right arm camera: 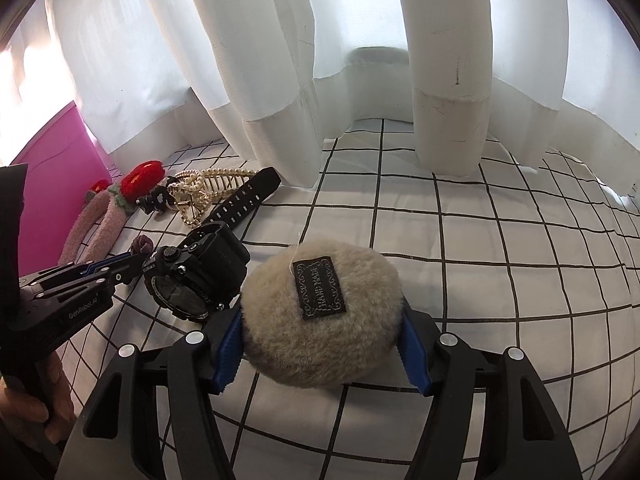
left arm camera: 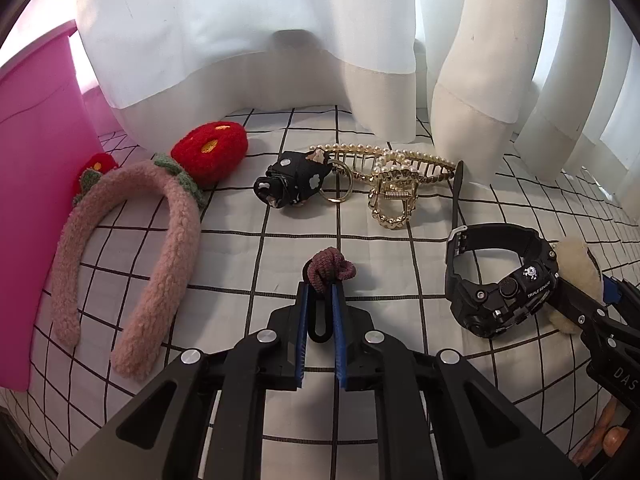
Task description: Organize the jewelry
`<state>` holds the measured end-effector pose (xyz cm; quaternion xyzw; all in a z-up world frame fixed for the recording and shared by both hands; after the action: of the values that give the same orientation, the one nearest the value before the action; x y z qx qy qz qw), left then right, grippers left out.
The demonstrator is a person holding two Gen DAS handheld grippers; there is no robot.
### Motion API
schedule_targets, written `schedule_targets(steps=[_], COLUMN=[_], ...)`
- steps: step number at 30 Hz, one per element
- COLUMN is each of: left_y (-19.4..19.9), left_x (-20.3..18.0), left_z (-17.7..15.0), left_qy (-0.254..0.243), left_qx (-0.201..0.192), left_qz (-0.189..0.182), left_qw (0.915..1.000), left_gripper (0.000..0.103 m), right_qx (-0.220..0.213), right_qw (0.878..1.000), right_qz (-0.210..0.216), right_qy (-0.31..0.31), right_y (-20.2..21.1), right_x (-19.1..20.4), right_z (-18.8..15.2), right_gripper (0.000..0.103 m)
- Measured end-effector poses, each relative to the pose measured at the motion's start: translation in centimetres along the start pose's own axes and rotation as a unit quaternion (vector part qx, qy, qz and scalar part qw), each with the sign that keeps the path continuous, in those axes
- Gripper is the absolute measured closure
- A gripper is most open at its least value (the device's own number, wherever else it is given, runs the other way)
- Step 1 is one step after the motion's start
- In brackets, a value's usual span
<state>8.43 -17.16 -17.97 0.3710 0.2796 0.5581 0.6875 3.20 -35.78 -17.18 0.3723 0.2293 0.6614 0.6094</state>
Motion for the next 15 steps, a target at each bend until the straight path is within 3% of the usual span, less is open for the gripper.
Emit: schedule_targets(steps=[5, 15], left_y=[1.2, 7.9], left_x=[1.0, 1.5], left_z=[-0.7, 0.5], left_qy=[0.014, 0.04], left_qx=[-0.006, -0.019], left_qz=[-0.008, -0.003], left_qw=[0.9999, 0.999], left_gripper=[0.091, 0.091], right_qx=[-0.009, -0.012], right_qw=[1.0, 0.999], right_qz=[0.009, 0.03], right_qy=[-0.006, 0.02], right_y=[1.1, 6.1], right_x=[-0.6, -1.0], right_z=[0.0, 1.4], right_gripper=[0.04, 0.04])
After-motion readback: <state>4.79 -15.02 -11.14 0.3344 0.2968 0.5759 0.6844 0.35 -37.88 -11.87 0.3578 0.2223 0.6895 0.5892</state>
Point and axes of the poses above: each gripper's, at about its wrist camera, not at the fingertips, and y roughly against the way its jaws point, x to its left, z to its top, the point moved 1 cm from there along -y, roughly the way its jaws point, and after that the axes turned 3 degrees about z, right-handed, at the moved point
